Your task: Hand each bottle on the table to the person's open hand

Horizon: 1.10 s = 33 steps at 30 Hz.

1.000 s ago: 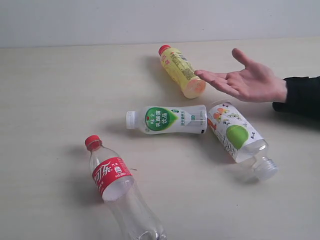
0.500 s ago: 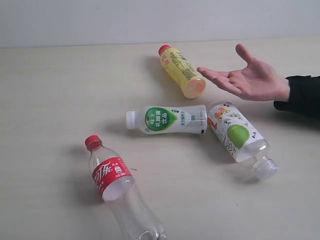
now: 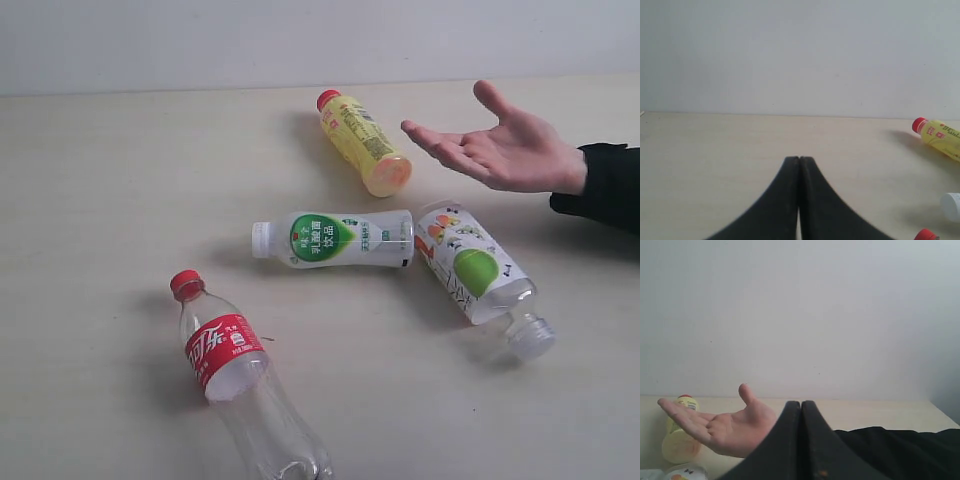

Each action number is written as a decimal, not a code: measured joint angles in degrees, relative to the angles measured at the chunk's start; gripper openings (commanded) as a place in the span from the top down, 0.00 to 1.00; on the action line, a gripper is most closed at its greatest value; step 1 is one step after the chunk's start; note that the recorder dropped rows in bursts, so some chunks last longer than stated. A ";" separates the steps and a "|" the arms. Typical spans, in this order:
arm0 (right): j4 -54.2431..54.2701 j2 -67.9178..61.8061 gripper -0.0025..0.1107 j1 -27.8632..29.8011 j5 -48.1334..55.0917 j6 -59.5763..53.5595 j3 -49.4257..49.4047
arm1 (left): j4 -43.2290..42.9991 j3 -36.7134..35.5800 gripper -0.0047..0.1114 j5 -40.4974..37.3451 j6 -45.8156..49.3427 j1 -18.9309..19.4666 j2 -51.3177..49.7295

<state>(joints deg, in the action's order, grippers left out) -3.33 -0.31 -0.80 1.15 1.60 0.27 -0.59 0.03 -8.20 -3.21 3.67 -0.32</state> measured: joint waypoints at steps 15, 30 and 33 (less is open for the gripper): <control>5.68 0.00 0.98 0.00 -14.89 11.84 0.00 | 0.00 0.00 0.95 0.00 0.00 0.00 0.00; -11.08 -19.00 0.98 -0.12 -15.69 38.47 19.68 | 0.00 0.00 0.95 0.00 0.00 0.00 0.00; -27.32 -28.12 0.98 -1.21 -10.58 50.28 26.22 | 0.00 0.00 0.95 0.00 0.00 0.00 0.00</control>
<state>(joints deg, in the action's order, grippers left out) -30.65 -28.43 -2.01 -9.43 51.88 26.49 -0.59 0.03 -8.20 -3.21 3.67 -0.32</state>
